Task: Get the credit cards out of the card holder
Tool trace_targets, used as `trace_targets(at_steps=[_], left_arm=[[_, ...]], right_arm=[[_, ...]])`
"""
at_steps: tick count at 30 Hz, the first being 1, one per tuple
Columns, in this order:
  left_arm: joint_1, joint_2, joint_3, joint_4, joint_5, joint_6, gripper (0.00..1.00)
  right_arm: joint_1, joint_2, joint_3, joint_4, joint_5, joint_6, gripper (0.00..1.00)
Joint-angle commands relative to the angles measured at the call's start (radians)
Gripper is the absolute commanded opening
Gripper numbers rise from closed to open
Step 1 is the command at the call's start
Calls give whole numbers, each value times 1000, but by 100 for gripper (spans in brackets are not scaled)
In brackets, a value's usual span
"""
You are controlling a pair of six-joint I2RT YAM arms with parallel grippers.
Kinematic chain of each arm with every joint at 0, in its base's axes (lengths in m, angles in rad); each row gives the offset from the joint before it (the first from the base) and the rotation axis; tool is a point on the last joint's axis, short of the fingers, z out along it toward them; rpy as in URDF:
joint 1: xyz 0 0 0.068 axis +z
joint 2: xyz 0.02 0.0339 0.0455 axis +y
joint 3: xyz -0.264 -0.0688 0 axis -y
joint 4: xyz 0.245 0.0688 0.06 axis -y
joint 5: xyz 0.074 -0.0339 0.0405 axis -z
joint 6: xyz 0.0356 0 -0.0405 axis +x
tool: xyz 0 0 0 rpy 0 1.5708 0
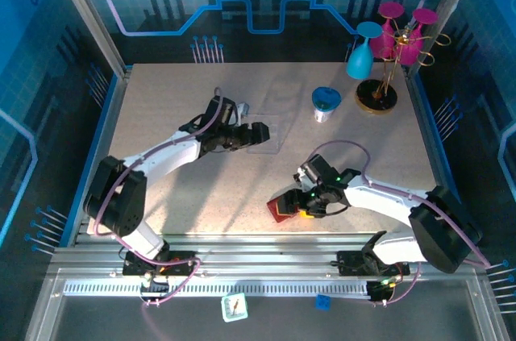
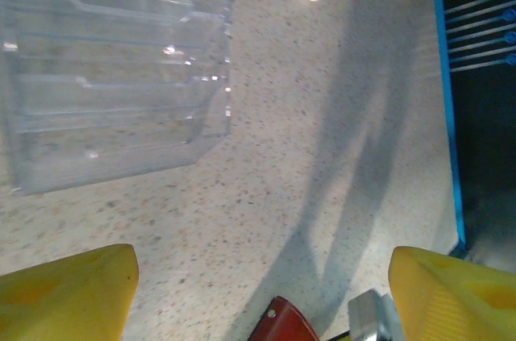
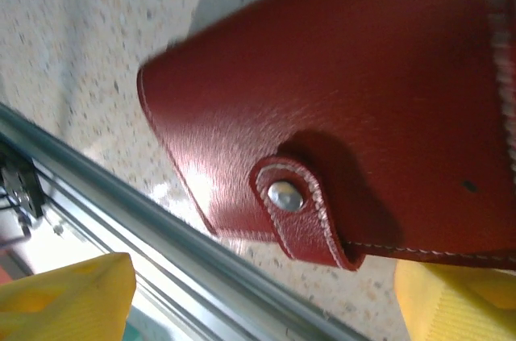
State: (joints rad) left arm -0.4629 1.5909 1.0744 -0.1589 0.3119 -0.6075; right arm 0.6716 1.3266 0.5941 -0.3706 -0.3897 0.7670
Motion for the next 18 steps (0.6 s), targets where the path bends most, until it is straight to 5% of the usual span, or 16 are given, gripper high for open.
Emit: trace_targets(at_steps=[1, 6, 18], left_arm=[[-6, -78, -25, -73, -129, -11, 82], [-6, -96, -76, -120, -95, -48, 77], [2, -114, -309, 88, 69, -182, 57]], right_arm=[[-45, 40, 13, 59, -10, -11, 84], [-58, 121, 40, 138, -75, -11, 81], [-33, 257, 135, 211, -132, -1, 72]])
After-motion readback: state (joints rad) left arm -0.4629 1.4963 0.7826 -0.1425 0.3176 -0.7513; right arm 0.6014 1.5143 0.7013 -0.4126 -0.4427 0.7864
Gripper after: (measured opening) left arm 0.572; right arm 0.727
